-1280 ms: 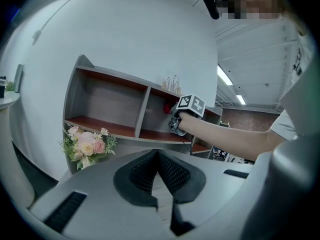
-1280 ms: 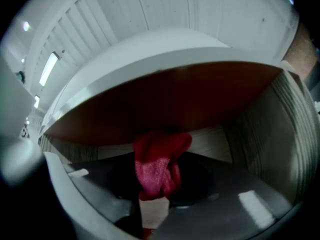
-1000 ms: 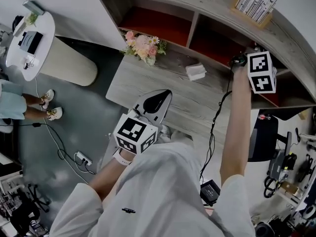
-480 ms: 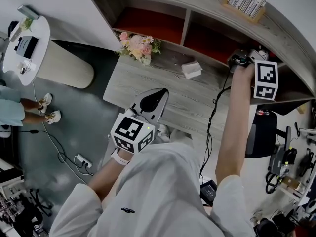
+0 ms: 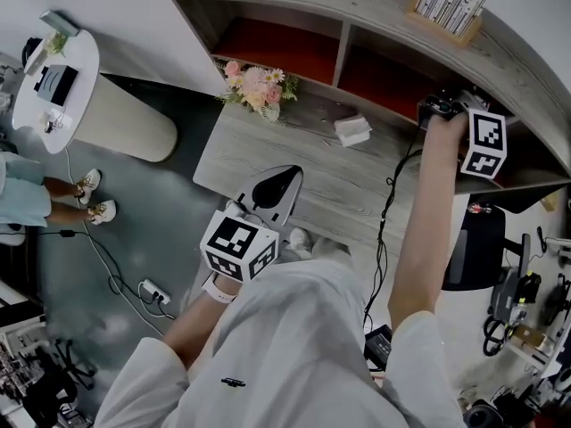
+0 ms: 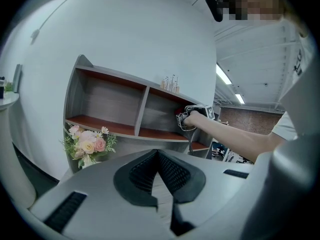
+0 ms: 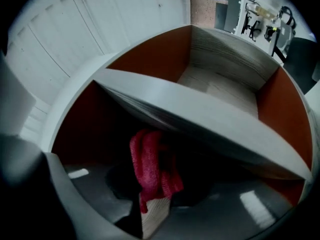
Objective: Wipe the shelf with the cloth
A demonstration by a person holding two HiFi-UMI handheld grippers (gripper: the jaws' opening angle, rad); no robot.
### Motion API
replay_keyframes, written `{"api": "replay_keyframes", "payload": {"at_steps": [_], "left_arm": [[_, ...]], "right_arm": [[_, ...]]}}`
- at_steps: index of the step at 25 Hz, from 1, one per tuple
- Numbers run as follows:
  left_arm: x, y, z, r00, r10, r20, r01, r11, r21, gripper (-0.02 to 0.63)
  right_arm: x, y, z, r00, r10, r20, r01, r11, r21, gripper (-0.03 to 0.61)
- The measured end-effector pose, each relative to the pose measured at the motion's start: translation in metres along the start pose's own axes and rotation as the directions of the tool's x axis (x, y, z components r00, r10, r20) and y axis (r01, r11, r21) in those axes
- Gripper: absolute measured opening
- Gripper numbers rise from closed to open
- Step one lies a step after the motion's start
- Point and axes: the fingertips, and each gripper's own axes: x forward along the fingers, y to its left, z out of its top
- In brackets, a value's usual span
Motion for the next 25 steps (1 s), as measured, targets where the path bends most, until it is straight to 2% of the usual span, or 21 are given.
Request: {"api": "replay_keyframes", "payload": {"at_steps": [4,9,13,20,25], "left_arm": [[-0.006,0.006,-0.002,1.000,0.018,-0.001,-0.018,1.000,-0.006,0.003],[-0.012,0.007,-0.002,1.000,0.020,0.003,-0.020,1.000,-0.013,0.003],[-0.016,0.010,-0.001,1.000,0.027,0.012,-0.027,0.999,-0.020,0.002],[-0.018,0.007,0.002,1.000,0.012,0.021,-0.012,1.000,-0.021,0.002],[-0.014,-0.003,0.003,1.000,-0.015,0.023,0.016,1.000,-0.015,0.002]], "right_arm": [[-0.001,-0.025,-0.012,0.997,-0.074,-0.028,0.076,0.995,0.058,0.104],[-0.005,-0.055,-0.026,0.982,-0.172,-0.077,0.182,0.972,0.149,0.106],[-0.016,-0.077,-0.036,0.963,-0.238,-0.125,0.262,0.935,0.239,0.106],[-0.053,-0.100,-0.047,0.912,-0.364,-0.187,0.407,0.853,0.327,0.106],[-0.075,-0.099,-0.043,0.897,-0.392,-0.205,0.440,0.840,0.317,0.106]]}}
